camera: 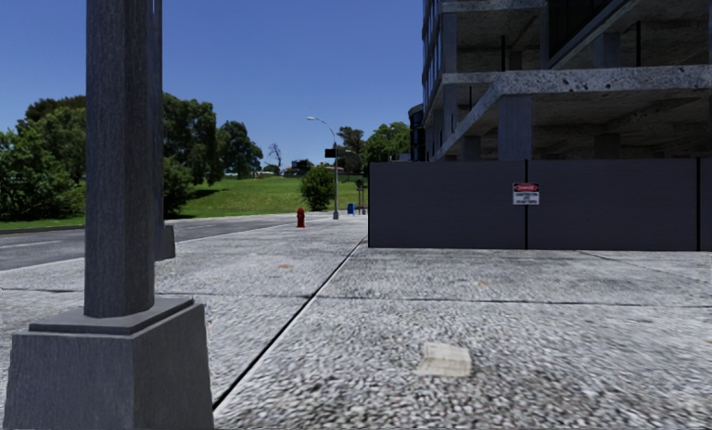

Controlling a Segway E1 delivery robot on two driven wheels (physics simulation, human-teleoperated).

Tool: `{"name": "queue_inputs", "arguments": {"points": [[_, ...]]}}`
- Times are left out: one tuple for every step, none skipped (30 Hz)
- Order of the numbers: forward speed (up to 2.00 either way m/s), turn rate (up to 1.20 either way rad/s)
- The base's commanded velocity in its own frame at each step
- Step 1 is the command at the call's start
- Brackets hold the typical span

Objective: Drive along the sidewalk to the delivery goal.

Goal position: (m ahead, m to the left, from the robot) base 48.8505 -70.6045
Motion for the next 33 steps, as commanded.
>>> {"name": "queue_inputs", "arguments": {"points": [[0.76,-0.24],[0.76,-0.26],[0.76,-0.29],[0.76,-0.31],[0.76,-0.31],[0.76,-0.32],[0.76,-0.32],[0.76,-0.32],[0.76,-0.33],[0.76,-0.34],[0.76,-0.34],[0.76,-0.35],[0.76,-0.35],[0.76,-0.35],[0.76,-0.35],[0.76,-0.35],[0.76,-0.33],[0.75,-0.28],[0.75,-0.25],[0.75,-0.22],[0.75,-0.22],[0.75,-0.21],[0.75,-0.20],[0.75,-0.20],[0.75,-0.20],[0.75,-0.20],[0.75,-0.19],[0.75,-0.19],[0.75,-0.19],[0.75,-0.19],[0.75,-0.19],[0.75,-0.19],[0.75,-0.19]]}}
